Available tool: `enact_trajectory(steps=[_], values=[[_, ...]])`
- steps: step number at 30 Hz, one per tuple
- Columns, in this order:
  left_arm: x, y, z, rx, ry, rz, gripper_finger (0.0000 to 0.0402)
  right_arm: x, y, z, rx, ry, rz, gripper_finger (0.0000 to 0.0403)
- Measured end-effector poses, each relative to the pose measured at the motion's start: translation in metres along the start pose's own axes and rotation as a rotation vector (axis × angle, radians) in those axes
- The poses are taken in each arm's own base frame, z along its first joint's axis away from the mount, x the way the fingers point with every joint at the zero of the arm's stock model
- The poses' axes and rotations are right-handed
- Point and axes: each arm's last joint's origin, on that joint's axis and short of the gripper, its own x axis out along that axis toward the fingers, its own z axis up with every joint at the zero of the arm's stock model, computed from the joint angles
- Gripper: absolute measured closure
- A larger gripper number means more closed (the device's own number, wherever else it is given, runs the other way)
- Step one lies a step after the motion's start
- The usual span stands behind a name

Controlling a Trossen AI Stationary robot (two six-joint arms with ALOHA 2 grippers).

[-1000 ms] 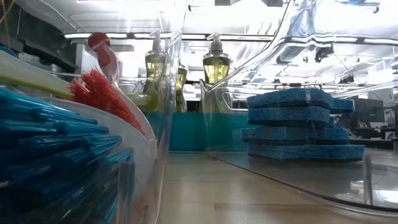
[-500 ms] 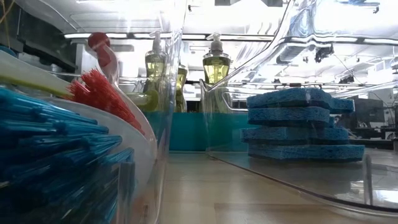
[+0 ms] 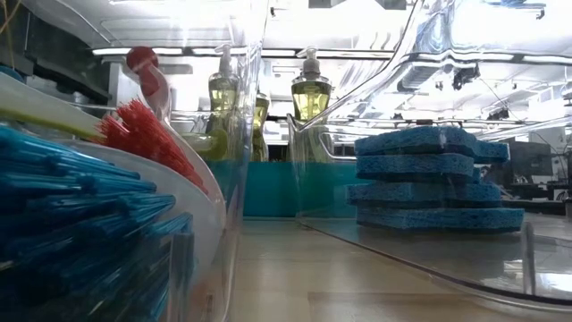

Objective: Pick & Place Kitchen Sink Supplies
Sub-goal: Put the red dish brush into the left transparent bin

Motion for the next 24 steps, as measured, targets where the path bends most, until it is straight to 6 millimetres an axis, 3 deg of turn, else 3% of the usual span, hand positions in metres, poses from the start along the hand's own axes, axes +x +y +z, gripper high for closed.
enact_trajectory(steps=[13, 18, 24], values=[[-0.017, 0.005, -0.036, -0.196, 0.465, -0.222, 0.0168, -0.005, -0.006, -0.002, 0.020, -0.003, -0.108, 0.0344], [-0.043, 0.004, -0.065, -0.425, 0.642, -0.274, 0.0168, -0.004, -0.002, -0.001, 0.057, -0.026, -0.117, 0.0344], [-0.083, -0.015, -0.092, -0.719, 0.660, -0.243, 0.0168, 0.013, 0.016, -0.003, 0.043, -0.056, -0.046, 0.0344]])
